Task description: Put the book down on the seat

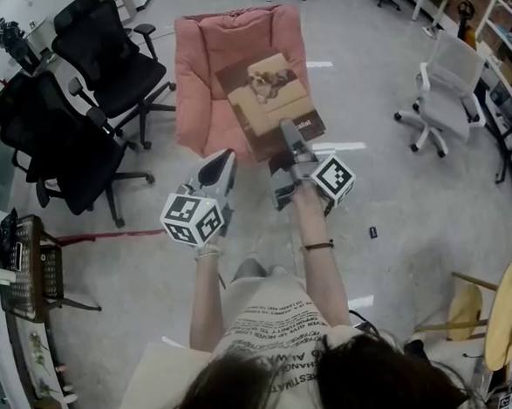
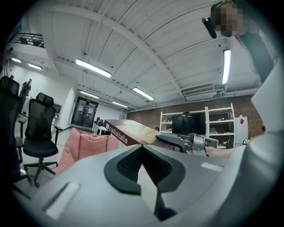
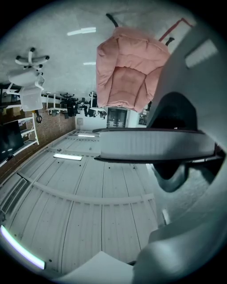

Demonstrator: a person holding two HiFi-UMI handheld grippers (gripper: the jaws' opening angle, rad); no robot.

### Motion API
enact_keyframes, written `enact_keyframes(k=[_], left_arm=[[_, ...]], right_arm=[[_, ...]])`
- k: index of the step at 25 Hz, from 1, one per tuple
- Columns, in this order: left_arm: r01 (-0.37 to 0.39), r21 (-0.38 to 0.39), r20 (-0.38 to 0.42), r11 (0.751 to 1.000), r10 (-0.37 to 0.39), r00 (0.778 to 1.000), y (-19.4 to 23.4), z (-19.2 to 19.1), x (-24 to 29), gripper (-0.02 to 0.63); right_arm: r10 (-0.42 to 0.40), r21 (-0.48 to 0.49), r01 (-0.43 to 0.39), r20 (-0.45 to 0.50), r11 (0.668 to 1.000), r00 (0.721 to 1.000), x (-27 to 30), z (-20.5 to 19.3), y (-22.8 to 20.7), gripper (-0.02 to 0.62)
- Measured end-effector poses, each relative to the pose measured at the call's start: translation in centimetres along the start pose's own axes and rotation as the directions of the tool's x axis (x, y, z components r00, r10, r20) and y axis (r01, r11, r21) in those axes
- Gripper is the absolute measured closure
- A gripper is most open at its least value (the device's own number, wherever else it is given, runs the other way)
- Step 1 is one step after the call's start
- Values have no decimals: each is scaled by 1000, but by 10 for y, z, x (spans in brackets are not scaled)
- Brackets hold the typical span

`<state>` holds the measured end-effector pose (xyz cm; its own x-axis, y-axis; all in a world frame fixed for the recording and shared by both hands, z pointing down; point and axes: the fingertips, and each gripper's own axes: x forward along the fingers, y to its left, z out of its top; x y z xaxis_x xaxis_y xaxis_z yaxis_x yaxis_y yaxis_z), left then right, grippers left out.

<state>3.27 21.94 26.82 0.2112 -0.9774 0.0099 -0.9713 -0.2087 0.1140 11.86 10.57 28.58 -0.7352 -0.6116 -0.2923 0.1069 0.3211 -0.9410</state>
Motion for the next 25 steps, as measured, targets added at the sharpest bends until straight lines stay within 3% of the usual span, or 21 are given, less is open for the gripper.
enact_keyframes(k=[10, 25], left_arm=[[-12, -21, -13, 1000, 11, 1000, -4, -8, 10, 606], [-11, -46, -68, 999, 8, 998, 27, -22, 30, 606]], right_arm=[[-26, 29, 25, 26, 999, 999, -11, 26, -12, 448], [-69, 57, 68, 15, 996, 998, 17, 19, -46, 448]])
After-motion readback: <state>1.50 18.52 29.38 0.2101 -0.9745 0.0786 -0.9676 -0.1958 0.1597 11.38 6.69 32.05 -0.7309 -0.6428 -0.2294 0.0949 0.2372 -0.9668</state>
